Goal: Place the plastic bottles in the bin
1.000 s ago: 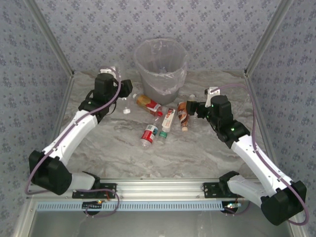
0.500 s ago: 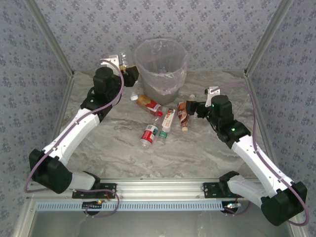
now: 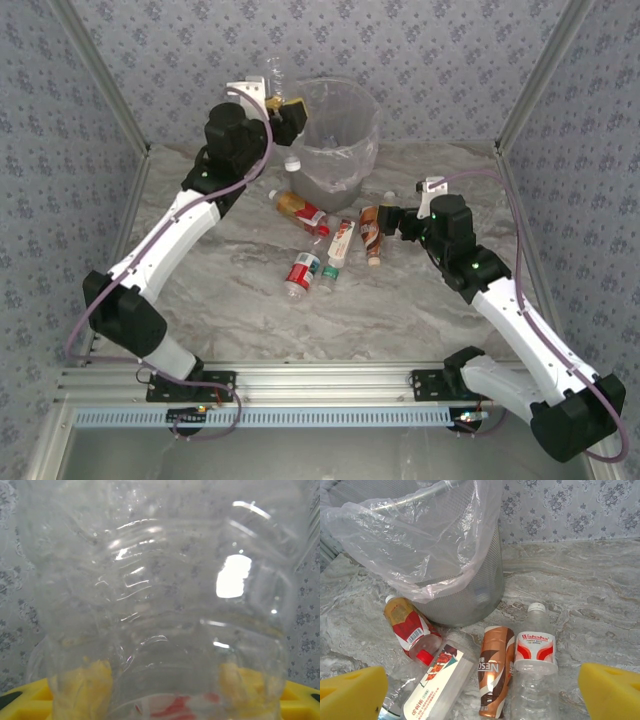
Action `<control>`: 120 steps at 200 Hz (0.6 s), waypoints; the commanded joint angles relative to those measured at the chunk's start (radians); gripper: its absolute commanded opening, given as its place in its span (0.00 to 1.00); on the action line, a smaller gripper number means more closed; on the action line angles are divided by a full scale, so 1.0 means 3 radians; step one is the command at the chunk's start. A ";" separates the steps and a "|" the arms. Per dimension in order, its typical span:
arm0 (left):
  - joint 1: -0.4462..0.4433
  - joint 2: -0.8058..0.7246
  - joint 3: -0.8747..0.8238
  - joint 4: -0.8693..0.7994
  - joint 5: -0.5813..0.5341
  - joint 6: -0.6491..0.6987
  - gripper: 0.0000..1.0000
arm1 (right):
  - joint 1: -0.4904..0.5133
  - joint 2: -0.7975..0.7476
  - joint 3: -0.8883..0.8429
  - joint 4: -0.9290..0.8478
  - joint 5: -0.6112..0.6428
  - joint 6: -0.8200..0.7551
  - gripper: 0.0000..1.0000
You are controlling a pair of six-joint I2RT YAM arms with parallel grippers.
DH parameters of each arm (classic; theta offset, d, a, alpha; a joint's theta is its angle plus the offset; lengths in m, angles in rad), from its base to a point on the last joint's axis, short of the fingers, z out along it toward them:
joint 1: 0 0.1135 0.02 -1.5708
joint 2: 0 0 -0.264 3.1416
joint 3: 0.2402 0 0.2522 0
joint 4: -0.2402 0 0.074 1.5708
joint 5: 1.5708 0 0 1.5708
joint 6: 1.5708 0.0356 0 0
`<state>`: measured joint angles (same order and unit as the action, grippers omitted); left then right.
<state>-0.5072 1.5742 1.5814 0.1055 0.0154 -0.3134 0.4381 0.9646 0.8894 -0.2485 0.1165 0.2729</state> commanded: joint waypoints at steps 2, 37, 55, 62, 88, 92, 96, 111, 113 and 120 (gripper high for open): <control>-0.0033 0.0106 0.0250 0.0010 0.0098 0.0176 0.56 | 0.0027 -0.0060 0.0124 -0.0057 0.0016 -0.0010 1.00; -0.0034 0.0458 0.0706 -0.0340 0.0262 0.0300 0.56 | 0.0032 -0.0065 0.0119 -0.0070 0.0018 0.0000 1.00; -0.0034 0.0692 0.1020 -0.0581 0.0341 0.0385 0.55 | 0.0037 -0.0076 0.0110 -0.0080 0.0021 -0.0004 1.00; -0.0036 0.0790 0.1158 -0.0683 0.0368 0.0433 0.55 | 0.0038 -0.0083 0.0111 -0.0089 0.0026 -0.0004 1.00; -0.0030 0.1161 0.1712 -0.1038 0.0299 0.0549 0.53 | 0.0039 -0.0112 0.0099 -0.0130 0.0039 0.0000 1.00; -0.0032 0.1210 0.1778 -0.1070 0.0281 0.0545 0.52 | 0.0039 -0.0116 0.0099 -0.0138 0.0040 -0.0003 1.00; -0.0031 0.1253 0.1837 -0.1095 0.0276 0.0544 0.52 | 0.0043 -0.0121 0.0098 -0.0144 0.0045 -0.0005 1.00; -0.0028 0.1401 0.2027 -0.1172 0.0286 0.0577 0.52 | 0.0040 -0.0162 0.0090 -0.0173 0.0062 -0.0005 1.00; -0.0031 0.1418 0.2051 -0.1181 0.0280 0.0586 0.52 | 0.0042 -0.0164 0.0087 -0.0177 0.0068 -0.0005 1.00; -0.0029 0.1488 0.2135 -0.1220 0.0237 0.0624 0.52 | 0.0041 -0.0184 0.0078 -0.0180 0.0072 -0.0005 1.00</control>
<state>-0.5125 1.9743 2.1212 -0.1852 0.0933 -0.1745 0.4438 0.9428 0.8894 -0.2718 0.1173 0.2729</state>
